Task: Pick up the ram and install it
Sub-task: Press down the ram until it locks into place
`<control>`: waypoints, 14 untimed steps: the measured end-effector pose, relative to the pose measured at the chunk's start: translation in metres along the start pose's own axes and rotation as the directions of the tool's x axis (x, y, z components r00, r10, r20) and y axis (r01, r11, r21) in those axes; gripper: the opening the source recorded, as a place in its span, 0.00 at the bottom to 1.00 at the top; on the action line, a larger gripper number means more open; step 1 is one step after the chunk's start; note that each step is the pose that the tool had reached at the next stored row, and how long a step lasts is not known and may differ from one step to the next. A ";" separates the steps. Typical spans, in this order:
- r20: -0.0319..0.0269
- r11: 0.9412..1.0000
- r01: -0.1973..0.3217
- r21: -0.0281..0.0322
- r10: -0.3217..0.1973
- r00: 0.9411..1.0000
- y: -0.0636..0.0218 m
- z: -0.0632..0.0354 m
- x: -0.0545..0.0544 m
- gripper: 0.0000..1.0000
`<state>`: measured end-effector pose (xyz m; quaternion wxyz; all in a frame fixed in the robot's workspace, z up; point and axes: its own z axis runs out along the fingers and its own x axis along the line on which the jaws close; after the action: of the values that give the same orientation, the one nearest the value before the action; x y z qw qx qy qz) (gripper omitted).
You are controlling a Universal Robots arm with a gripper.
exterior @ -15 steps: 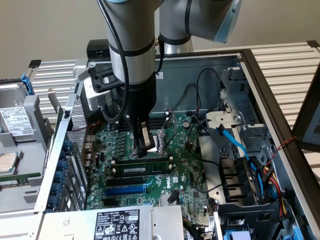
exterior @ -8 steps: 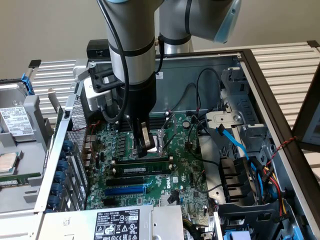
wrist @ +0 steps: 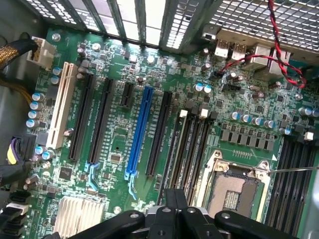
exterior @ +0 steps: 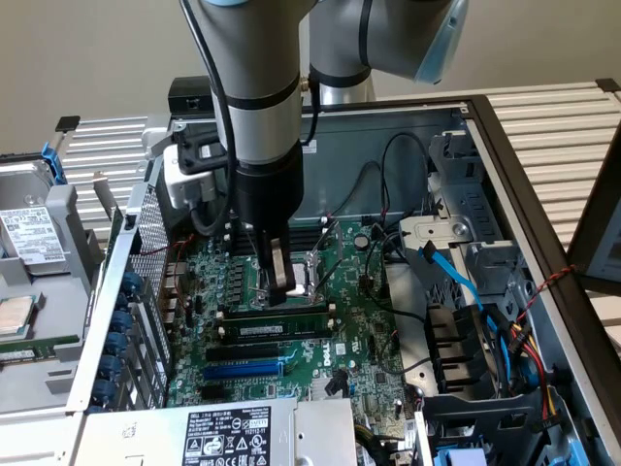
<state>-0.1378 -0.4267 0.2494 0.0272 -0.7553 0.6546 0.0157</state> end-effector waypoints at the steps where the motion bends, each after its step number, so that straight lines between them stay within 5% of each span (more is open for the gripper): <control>1: 0.000 1.000 -0.017 0.001 0.017 1.000 0.0000 0.0000 0.000 0.11; 7: -0.002 0.993 -0.119 0.007 0.119 0.993 0.0000 0.0000 0.000 0.11; 14: -0.003 0.971 -0.238 0.015 0.238 0.971 0.0000 0.0000 0.000 0.11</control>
<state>-0.1378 -0.4266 0.2494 0.0288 -0.6713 0.7405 0.0124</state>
